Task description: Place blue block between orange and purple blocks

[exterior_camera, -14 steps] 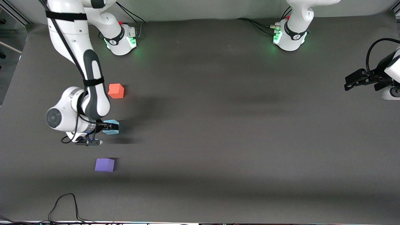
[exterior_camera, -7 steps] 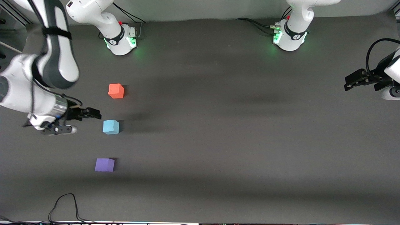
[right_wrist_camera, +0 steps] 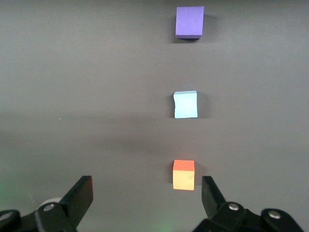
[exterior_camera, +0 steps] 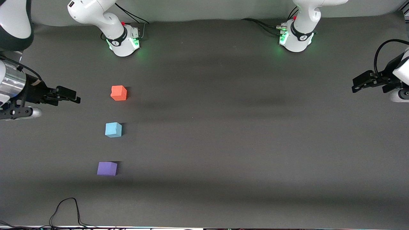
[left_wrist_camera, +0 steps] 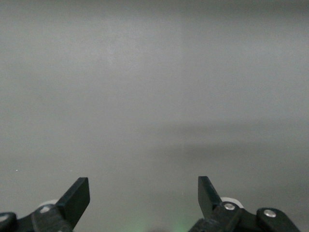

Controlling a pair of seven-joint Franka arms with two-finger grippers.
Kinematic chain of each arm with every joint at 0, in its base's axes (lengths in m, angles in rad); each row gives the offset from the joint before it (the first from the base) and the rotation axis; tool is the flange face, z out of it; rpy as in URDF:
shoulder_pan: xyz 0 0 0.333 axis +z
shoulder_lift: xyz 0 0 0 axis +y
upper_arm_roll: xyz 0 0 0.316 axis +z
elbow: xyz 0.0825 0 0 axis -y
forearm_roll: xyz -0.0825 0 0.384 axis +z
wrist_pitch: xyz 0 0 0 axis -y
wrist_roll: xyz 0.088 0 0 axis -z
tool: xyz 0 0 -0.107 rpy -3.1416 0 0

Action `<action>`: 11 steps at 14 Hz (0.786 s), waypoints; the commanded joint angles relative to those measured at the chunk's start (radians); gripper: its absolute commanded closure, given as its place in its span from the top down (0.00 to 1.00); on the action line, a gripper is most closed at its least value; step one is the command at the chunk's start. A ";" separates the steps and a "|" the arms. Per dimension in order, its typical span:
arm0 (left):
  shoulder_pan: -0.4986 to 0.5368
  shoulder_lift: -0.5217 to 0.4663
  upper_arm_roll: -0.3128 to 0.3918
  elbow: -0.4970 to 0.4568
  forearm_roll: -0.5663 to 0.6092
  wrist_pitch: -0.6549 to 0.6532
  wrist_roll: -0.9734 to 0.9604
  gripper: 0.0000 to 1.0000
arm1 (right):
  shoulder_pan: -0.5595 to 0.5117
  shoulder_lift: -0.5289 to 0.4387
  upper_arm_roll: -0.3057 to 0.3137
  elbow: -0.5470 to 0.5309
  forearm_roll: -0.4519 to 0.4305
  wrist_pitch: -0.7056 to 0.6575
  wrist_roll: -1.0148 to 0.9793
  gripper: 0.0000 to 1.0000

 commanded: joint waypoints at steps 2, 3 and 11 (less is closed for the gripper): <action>0.000 -0.006 -0.001 -0.006 -0.009 0.008 -0.003 1.00 | -0.289 -0.064 0.328 -0.011 -0.099 -0.048 0.032 1.00; -0.002 -0.006 -0.001 -0.007 -0.009 0.008 -0.003 1.00 | -0.406 -0.084 0.454 -0.029 -0.110 -0.047 0.038 0.99; -0.003 -0.007 -0.001 -0.006 -0.008 0.008 -0.006 1.00 | -0.708 -0.279 0.773 -0.255 -0.113 0.068 0.060 0.99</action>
